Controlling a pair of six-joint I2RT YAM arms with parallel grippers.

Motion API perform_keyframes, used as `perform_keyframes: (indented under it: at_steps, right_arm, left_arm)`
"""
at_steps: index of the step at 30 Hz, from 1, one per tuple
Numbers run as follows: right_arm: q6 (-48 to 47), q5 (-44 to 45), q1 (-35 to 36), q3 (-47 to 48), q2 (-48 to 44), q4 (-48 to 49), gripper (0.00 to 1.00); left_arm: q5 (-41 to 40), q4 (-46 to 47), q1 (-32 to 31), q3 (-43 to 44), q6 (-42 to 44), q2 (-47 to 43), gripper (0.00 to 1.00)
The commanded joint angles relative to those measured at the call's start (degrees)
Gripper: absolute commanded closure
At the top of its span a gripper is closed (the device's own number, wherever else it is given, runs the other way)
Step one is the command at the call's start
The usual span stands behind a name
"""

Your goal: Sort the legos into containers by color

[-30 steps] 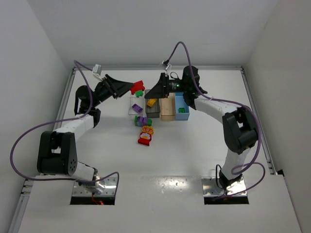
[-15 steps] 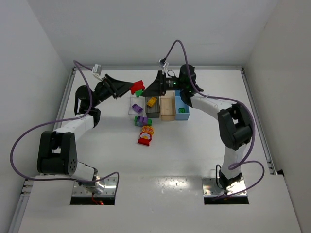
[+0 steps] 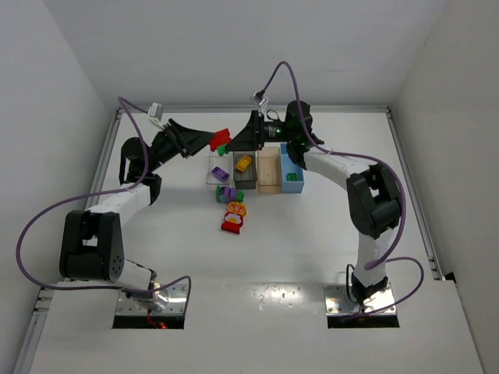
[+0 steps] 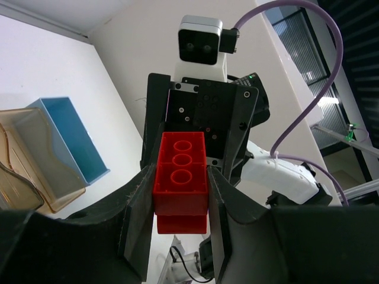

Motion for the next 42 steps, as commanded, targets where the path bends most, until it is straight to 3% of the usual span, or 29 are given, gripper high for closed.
perform_keyframes:
  at_steps: [1,8,11,18,19,22,30,42]
  right_arm:
    - [0.0,0.8,1.1,2.7,0.3,3.5,0.35]
    - [0.6,-0.3,1.1,2.7,1.3,4.0,0.39]
    - [0.6,-0.3,1.1,2.7,1.3,4.0,0.46]
    - [0.6,0.2,1.1,2.7,1.3,4.0,0.78]
    - [0.0,0.2,1.1,2.2,1.3,4.0,0.89]
    - [0.0,0.2,1.1,0.9,1.3,4.6,0.99]
    - [-7.1,-2.6,0.6,-5.8,-3.3,1.2,1.0]
    - [-37.9,-1.6,-1.4,-12.1,-14.5,-28.4,1.0]
  left_arm:
    - [-0.9,3.5,0.6,1.6,0.9,0.1,1.0]
    - [-1.9,4.2,0.6,1.6,0.9,0.7,1.0]
    - [-1.9,4.2,0.6,1.6,0.9,1.3,1.0]
    - [-2.4,4.8,0.6,2.1,0.9,1.3,1.0]
    - [-2.4,4.8,0.6,1.5,0.9,1.3,1.0]
    - [-3.1,4.8,0.6,1.5,0.9,0.7,1.0]
    - [-4.6,6.4,3.3,6.6,0.9,4.4,1.0]
    - [-6.2,6.0,7.1,11.4,2.7,7.1,1.0]
